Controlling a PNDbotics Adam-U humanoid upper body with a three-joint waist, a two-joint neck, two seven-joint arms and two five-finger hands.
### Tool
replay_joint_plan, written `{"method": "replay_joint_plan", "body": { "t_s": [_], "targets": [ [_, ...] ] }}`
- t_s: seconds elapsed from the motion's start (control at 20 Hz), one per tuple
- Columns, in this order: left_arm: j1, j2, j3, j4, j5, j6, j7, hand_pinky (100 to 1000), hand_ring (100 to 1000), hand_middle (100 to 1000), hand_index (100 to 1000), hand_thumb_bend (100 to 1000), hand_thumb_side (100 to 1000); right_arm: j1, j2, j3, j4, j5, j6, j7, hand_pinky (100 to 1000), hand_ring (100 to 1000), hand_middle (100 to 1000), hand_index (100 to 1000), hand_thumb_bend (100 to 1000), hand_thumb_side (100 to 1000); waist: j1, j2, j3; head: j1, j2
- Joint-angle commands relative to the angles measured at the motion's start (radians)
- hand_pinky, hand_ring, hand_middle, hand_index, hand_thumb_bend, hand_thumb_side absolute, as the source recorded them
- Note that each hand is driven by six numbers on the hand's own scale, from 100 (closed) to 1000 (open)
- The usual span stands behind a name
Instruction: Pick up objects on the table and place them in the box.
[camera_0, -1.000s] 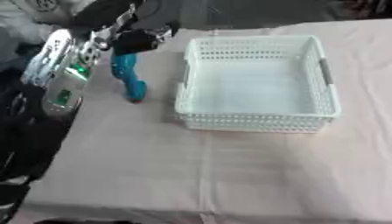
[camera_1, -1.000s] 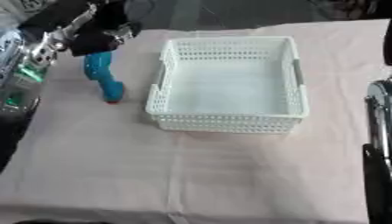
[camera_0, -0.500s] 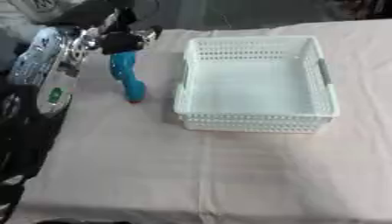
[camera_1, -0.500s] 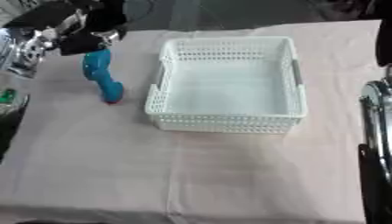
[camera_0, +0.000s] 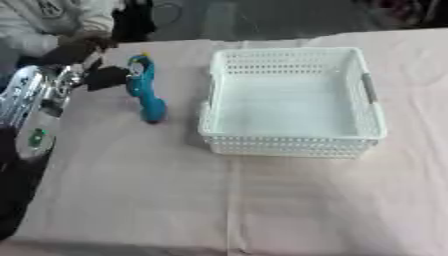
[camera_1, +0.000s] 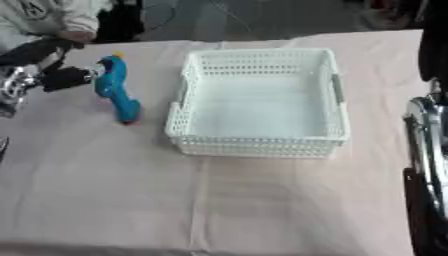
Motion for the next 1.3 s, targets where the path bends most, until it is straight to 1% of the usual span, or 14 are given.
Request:
{"method": "replay_joint_plan", "body": {
  "t_s": [0.05,0.25,0.4,0.55,0.6,0.65,0.7,0.75,0.8,0.85,0.9,0.95,1.0,1.3],
  "targets": [
    [0.004,0.038,0.026,-0.003,0.049,0.013,0.065,759,913,1000,1000,764,1000,-0.005,-0.017,-0.005,-0.007,0.0,0.002,0.007,392,187,265,576,100,1000,-0.002,-0.018,0.003,0.003,-0.007],
    [0.014,0.036,0.033,0.013,0.091,0.025,0.119,750,909,1000,1000,772,1000,-0.005,-0.018,-0.005,-0.006,-0.001,0.004,0.011,392,186,268,576,100,1000,-0.002,-0.017,0.004,0.009,-0.007],
    [0.02,0.035,0.033,0.029,0.114,0.024,0.131,741,904,1000,1000,794,1000,-0.005,-0.018,-0.005,-0.006,-0.002,0.005,0.013,392,185,268,576,100,1000,-0.002,-0.017,0.004,0.008,-0.009],
    [0.019,0.034,0.028,0.045,0.136,0.016,0.125,743,906,1000,1000,806,1000,-0.005,-0.017,-0.005,-0.007,-0.002,0.008,0.016,393,184,268,576,100,1000,-0.001,-0.017,0.003,0.006,-0.01],
    [0.016,0.031,0.026,0.05,0.148,0.012,0.121,738,903,1000,1000,833,1000,-0.006,-0.017,-0.005,-0.007,-0.002,0.008,0.017,393,184,268,576,100,1000,-0.001,-0.017,0.002,0.006,-0.01],
    [0.013,0.029,0.025,0.054,0.16,0.009,0.117,739,904,1000,1000,825,1000,-0.006,-0.017,-0.005,-0.007,-0.002,0.009,0.017,393,184,268,576,100,1000,-0.001,-0.017,0.002,0.005,-0.011],
    [0.009,0.026,0.023,0.059,0.171,0.007,0.113,735,902,1000,1000,875,1000,-0.006,-0.017,-0.004,-0.007,-0.002,0.01,0.018,393,183,267,577,100,1000,-0.001,-0.018,0.002,0.006,-0.011],
    [0.005,0.021,0.021,0.064,0.181,0.004,0.106,735,902,1000,1000,875,1000,-0.005,-0.017,-0.004,-0.007,-0.003,0.011,0.019,393,183,267,577,100,1000,-0.002,-0.018,0.001,0.006,-0.012],
    [0.0,0.015,0.019,0.069,0.188,0.001,0.099,737,902,1000,1000,913,1000,-0.005,-0.016,-0.004,-0.007,-0.003,0.011,0.02,394,183,267,577,100,1000,-0.002,-0.018,0.001,0.005,-0.013],
    [-0.005,0.006,0.019,0.073,0.194,0.0,0.091,739,902,1000,1000,922,1000,-0.005,-0.016,-0.004,-0.007,-0.003,0.012,0.02,394,183,266,577,100,1000,-0.002,-0.018,0.001,0.004,-0.015],
    [-0.009,-0.002,0.019,0.076,0.199,-0.002,0.085,740,901,1000,1000,965,1000,-0.005,-0.016,-0.004,-0.007,-0.003,0.013,0.021,394,182,266,577,100,1000,-0.002,-0.018,0.001,0.0,-0.019],
    [-0.013,-0.012,0.018,0.079,0.204,-0.003,0.078,740,901,1000,1000,946,1000,-0.005,-0.016,-0.004,-0.007,-0.003,0.014,0.022,394,182,266,577,100,1000,-0.002,-0.018,0.001,-0.005,-0.023],
    [-0.016,-0.021,0.019,0.082,0.207,-0.004,0.073,744,900,1000,1000,978,1000,-0.005,-0.016,-0.004,-0.007,-0.003,0.014,0.022,394,182,267,577,100,1000,-0.002,-0.018,0.001,-0.009,-0.026],
    [-0.035,-0.082,0.008,0.111,0.213,-0.011,0.055,756,911,1000,1000,983,1000,-0.006,-0.014,-0.004,-0.009,-0.002,0.018,0.025,395,182,267,577,100,1000,-0.002,-0.019,-0.002,-0.019,-0.037]
  ]
}}
